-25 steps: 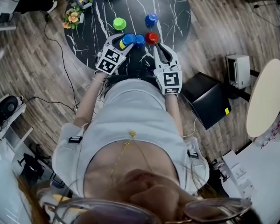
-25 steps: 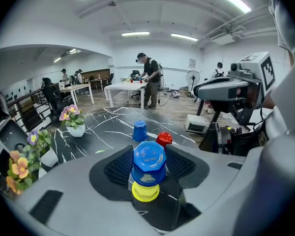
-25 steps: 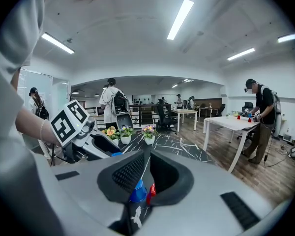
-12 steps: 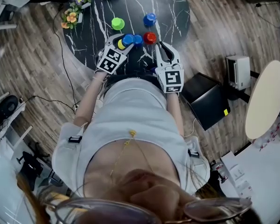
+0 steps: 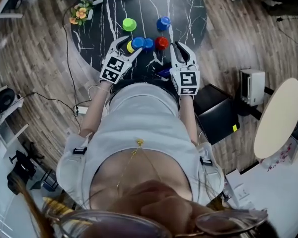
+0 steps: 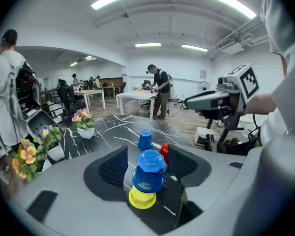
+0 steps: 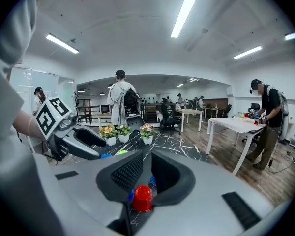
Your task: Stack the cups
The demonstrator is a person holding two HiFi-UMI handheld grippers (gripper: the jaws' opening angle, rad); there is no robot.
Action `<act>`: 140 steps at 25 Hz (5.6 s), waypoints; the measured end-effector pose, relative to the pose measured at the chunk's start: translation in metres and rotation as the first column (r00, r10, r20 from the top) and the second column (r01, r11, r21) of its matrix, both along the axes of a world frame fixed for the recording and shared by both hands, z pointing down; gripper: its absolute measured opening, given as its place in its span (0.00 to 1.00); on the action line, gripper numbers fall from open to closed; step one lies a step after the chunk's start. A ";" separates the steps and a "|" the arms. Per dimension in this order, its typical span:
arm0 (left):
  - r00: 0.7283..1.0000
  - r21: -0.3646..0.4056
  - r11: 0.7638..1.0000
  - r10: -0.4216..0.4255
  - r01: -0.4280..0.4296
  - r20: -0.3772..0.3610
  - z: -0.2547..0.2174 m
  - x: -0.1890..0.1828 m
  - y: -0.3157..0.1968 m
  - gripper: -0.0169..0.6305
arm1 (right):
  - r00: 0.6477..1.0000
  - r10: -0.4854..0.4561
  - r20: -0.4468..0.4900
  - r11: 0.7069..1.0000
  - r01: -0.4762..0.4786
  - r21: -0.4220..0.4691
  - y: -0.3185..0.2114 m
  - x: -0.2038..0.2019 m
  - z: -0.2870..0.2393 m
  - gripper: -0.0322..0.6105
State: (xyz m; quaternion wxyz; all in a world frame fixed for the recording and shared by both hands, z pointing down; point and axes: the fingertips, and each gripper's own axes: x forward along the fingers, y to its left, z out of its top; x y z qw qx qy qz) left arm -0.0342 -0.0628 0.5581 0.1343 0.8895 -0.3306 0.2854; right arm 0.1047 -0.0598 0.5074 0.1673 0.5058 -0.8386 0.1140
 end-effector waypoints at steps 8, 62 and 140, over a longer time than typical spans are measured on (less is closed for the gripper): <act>0.981 0.057 0.986 -0.149 0.157 -0.120 -0.034 -0.014 0.004 0.27 | 0.998 -0.060 -0.034 0.998 0.059 -0.018 -0.020 0.007 0.013 0.18; 0.878 -0.010 0.895 -0.439 0.446 -0.191 -0.034 -0.058 0.061 0.08 | 0.946 -0.280 -0.161 0.942 0.239 -0.233 -0.118 -0.025 0.133 0.41; 0.938 -0.021 0.958 -0.285 0.287 -0.198 -0.006 -0.072 -0.004 0.08 | 0.981 -0.181 0.070 0.981 0.185 -0.057 -0.007 -0.033 0.015 0.08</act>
